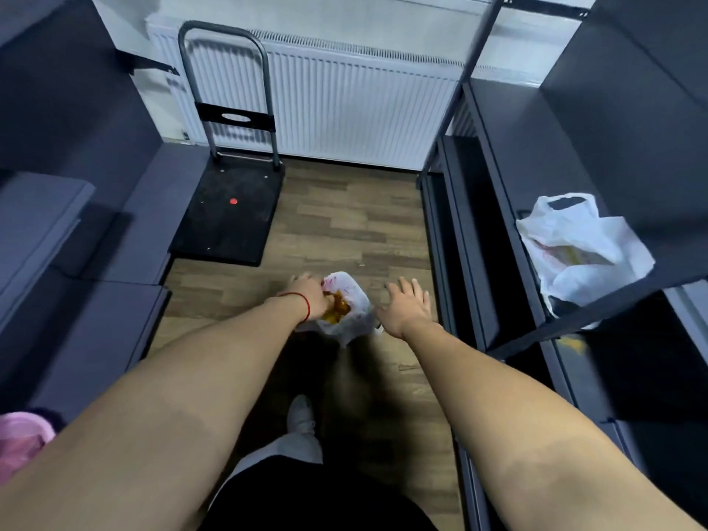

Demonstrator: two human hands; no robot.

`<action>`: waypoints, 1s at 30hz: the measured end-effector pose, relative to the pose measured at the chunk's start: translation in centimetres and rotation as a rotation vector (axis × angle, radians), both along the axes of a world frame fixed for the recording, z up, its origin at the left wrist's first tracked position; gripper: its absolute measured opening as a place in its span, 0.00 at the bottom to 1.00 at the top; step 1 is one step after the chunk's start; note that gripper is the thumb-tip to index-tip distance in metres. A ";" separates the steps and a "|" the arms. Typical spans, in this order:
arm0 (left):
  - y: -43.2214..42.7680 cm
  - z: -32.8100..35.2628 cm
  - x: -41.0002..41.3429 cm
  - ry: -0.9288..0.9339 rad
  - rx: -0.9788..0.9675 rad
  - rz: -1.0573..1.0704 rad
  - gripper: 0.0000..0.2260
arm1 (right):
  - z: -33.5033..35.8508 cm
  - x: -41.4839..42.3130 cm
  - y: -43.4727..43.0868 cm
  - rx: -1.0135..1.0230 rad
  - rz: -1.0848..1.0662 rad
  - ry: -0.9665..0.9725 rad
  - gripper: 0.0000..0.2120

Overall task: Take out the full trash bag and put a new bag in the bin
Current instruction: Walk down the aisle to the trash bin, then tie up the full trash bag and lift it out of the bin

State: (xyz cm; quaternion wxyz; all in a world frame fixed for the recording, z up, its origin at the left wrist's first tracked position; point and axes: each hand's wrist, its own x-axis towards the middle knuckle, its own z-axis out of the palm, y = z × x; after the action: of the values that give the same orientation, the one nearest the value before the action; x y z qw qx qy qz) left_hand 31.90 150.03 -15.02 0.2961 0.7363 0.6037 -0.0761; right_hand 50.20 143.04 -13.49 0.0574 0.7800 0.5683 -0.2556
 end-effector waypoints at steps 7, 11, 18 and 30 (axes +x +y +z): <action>8.6 -1.7 -0.9 -0.053 -0.033 0.062 0.25 | -1.5 -0.3 8.2 -0.005 -0.012 0.007 0.30; 11.1 -3.8 -0.9 0.008 -0.088 0.039 0.23 | -3.6 1.8 10.7 -0.031 -0.035 -0.045 0.31; 14.9 -11.0 -1.2 0.094 -0.148 0.074 0.23 | -10.6 6.4 13.9 -0.148 -0.009 -0.096 0.28; 24.4 -38.3 -1.1 0.238 -0.173 0.029 0.19 | -37.9 14.3 22.9 -0.243 0.133 -0.138 0.18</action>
State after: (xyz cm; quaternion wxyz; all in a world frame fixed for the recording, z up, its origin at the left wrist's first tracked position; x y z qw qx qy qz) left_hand 30.77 174.40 -53.27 0.2859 0.6850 0.6362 -0.2106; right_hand 64.49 165.89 -51.38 0.2074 0.7436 0.5783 -0.2638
